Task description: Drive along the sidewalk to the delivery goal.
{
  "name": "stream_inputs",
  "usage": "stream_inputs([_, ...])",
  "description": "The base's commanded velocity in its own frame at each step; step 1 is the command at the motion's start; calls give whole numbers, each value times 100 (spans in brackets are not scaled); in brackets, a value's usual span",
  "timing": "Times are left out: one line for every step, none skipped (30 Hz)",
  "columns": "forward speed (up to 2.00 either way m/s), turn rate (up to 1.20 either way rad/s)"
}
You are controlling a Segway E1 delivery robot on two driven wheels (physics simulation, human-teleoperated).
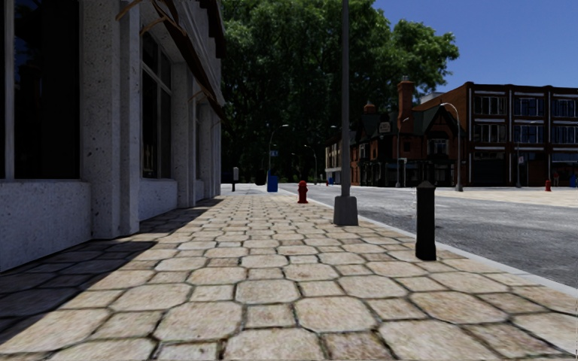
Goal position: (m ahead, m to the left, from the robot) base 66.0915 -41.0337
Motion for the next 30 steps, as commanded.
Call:
stream_inputs([200,48])
stream_inputs([200,48])
stream_inputs([200,48])
stream_inputs([200,48])
stream_inputs([200,48])
stream_inputs([200,48])
stream_inputs([200,48])
stream_inputs([200,48])
stream_inputs([200,48])
stream_inputs([200,48])
stream_inputs([200,48])
stream_inputs([200,0])
stream_inputs([200,0])
stream_inputs([200,0])
stream_inputs([200,0])
stream_inputs([200,0])
stream_inputs([200,0])
stream_inputs([200,0])
stream_inputs([200,0])
stream_inputs([200,0])
stream_inputs([200,0])
stream_inputs([200,0])
stream_inputs([200,0])
stream_inputs([200,0])
stream_inputs([200,0])
stream_inputs([200,0])
stream_inputs([200,0])
stream_inputs([200,0])
stream_inputs([200,0])
stream_inputs([200,0])
